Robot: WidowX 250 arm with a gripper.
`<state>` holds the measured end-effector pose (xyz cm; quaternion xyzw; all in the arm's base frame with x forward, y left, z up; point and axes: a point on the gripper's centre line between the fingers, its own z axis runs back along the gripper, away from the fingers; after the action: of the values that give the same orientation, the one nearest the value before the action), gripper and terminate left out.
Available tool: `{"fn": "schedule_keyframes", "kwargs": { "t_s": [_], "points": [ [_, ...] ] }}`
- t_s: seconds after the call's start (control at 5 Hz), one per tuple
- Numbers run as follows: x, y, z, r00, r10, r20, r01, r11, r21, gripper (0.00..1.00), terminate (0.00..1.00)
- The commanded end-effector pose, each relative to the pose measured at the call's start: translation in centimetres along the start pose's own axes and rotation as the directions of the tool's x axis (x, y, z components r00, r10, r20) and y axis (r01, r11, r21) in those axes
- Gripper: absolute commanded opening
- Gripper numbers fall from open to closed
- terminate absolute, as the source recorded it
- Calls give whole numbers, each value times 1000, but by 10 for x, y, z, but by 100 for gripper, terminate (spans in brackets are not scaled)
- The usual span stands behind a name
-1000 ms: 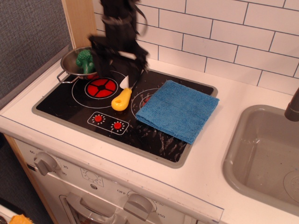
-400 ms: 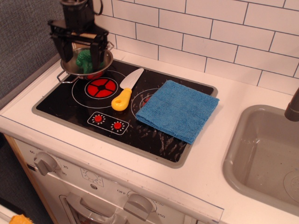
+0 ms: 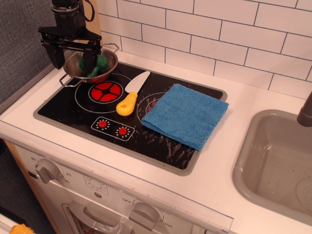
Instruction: Pick up the broccoli from the pan and place it in front of it.
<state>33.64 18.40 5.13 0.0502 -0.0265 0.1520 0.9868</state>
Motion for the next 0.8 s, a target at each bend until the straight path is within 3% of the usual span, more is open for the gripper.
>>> {"fn": "schedule_keyframes", "kwargs": {
  "t_s": [0.0,0.6],
  "points": [
    [10,4,6,999,28,38,-30,999,39,100,0],
    [18,-9,-19,1000,21,-10,-21,998,55,100,0]
  ]
}}
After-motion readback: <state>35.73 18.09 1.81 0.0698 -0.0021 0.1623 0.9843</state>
